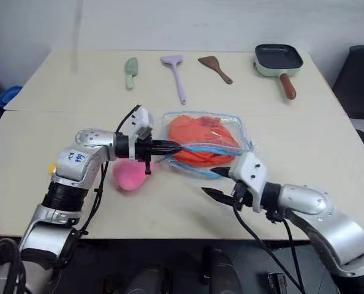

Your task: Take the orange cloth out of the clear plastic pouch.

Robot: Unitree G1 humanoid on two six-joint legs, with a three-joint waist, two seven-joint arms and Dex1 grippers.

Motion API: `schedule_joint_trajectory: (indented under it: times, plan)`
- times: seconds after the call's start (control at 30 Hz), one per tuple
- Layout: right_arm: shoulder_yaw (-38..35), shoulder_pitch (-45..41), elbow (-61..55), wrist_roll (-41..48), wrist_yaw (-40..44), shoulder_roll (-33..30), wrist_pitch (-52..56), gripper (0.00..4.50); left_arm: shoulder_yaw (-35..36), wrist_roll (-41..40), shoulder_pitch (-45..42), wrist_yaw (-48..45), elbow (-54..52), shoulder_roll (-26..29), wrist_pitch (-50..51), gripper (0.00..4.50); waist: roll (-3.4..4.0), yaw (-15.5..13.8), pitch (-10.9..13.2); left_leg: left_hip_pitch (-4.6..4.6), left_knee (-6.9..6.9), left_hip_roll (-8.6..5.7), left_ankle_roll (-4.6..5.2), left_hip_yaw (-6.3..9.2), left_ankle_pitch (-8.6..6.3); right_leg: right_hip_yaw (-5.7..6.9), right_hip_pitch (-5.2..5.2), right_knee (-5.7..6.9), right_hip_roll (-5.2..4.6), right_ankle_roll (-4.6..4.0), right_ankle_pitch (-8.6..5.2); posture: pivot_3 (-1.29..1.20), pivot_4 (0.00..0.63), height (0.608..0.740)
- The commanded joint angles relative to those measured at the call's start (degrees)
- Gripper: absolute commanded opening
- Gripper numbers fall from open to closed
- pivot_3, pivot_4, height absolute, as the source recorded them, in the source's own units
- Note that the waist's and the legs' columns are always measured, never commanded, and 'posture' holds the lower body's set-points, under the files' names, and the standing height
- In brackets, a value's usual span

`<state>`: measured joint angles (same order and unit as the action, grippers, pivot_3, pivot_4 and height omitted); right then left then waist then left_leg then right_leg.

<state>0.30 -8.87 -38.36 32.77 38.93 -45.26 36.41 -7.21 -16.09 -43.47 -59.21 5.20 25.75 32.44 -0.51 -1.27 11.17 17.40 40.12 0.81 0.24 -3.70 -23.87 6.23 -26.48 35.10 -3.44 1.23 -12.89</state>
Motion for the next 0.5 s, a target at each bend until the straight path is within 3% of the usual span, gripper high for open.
schedule_joint_trajectory:
  times: [0.03,0.13,0.3,0.4,0.5]
  plan:
    - [5.32,-4.09,4.29,-9.4,-2.51,1.34,-4.09,1.8,0.79,-2.05,2.77,2.73,-7.44,-0.17,2.98,0.0,0.0,0.54,0.0,-0.04,-0.01,0.01,-0.02,-0.05,0.01,-0.07,0.0,0.04,0.01,0.0,0.0,0.0,0.15,0.74]
    - [9.8,-7.64,9.36,-16.81,-3.43,2.25,-7.51,0.83,0.54,-2.24,4.13,3.94,-9.64,-0.31,3.85,0.0,0.0,0.53,0.0,-0.07,0.0,0.0,-0.1,-0.05,0.05,-0.08,-0.01,0.0,0.0,-0.04,-0.01,0.0,0.15,0.74]
    - [16.06,-13.18,18.81,-28.55,-3.14,3.25,-16.52,0.83,0.19,-2.18,4.96,4.81,-10.96,-0.17,3.98,0.0,0.01,0.51,0.0,-0.03,0.0,-0.01,-0.12,-0.05,0.07,-0.08,-0.04,0.01,-0.01,-0.05,-0.01,0.0,0.15,0.74]
    - [18.02,-15.15,23.43,-33.67,-3.23,3.63,-21.48,1.44,-0.3,-2.02,5.36,5.26,-11.5,-0.26,3.61,0.0,0.01,0.41,0.0,-0.02,-0.01,0.0,-0.14,-0.04,0.07,-0.04,-0.04,0.04,0.0,-0.05,-0.01,0.0,0.15,0.74]
    - [19.25,-16.6,27.26,-38.3,-3.79,4.35,-26.12,2.45,-0.7,-2.16,5.7,5.57,-12.34,-0.44,3.56,0.0,0.0,0.4,0.0,-0.01,0.0,-0.01,-0.14,-0.04,0.08,-0.04,-0.03,0.04,-0.01,-0.05,-0.01,0.0,0.15,0.74]
